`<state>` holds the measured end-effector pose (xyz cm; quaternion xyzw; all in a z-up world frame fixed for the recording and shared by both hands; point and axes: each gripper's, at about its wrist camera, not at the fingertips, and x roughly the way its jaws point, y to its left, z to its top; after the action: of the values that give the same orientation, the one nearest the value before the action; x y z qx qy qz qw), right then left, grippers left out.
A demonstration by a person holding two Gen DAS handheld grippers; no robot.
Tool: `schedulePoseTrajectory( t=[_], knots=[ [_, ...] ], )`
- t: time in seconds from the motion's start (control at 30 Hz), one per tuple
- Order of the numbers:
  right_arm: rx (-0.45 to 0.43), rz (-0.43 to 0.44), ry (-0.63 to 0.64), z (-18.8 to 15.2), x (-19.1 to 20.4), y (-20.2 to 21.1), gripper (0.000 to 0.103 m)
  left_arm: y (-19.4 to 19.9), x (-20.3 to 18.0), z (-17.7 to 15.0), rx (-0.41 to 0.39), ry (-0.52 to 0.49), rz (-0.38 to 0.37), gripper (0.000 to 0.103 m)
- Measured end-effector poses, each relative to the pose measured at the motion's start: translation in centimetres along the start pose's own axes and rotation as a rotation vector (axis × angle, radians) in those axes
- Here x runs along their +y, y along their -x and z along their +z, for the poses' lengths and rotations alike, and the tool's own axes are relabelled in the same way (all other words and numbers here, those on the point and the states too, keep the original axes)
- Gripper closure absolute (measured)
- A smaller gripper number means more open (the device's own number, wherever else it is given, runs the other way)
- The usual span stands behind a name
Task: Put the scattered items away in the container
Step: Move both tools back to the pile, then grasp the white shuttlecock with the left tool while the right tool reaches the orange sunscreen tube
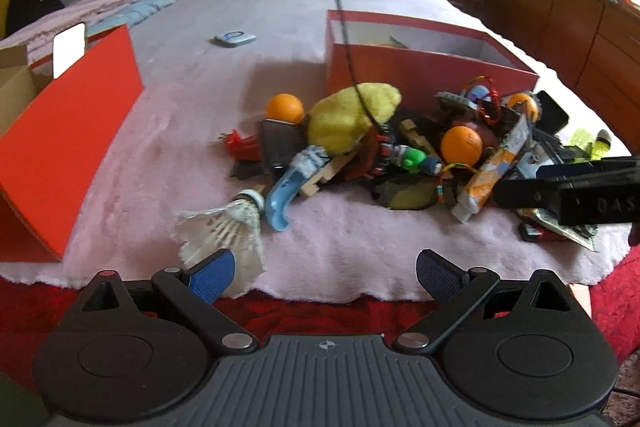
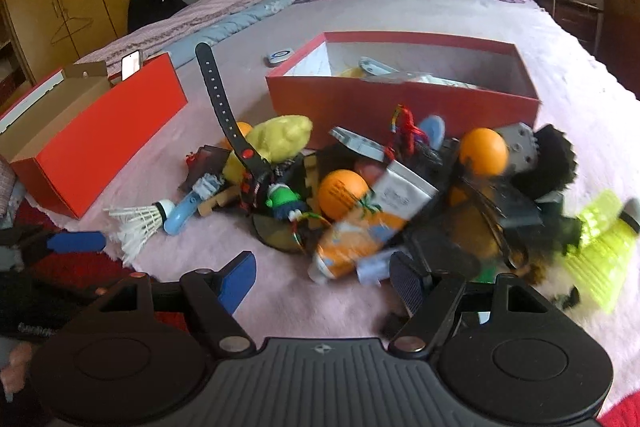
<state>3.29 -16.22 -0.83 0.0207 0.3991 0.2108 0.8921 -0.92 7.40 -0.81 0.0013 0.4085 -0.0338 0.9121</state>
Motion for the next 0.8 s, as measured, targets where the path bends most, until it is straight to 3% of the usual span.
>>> schedulePoseTrajectory(
  t=[0.2,0.37,0.8],
  knots=[
    [-0.005,-0.009,-0.06,1.4,-0.3,-1.8,0.027,-0.3,1.5,0.0,-0.002,0.042,0.028,0.005],
    [-0.007,-0.042,-0.077,2.2,-0.5,-3.2,0.027,-1.0,2.0,-0.1,0.021,0.098,0.003,0.005],
    [-0.005,-0.123,-0.097,1.7,-0.4,-4.9,0.026,-1.9,1.8,-0.4,0.009,0.064,-0.023,0.006]
  ],
)
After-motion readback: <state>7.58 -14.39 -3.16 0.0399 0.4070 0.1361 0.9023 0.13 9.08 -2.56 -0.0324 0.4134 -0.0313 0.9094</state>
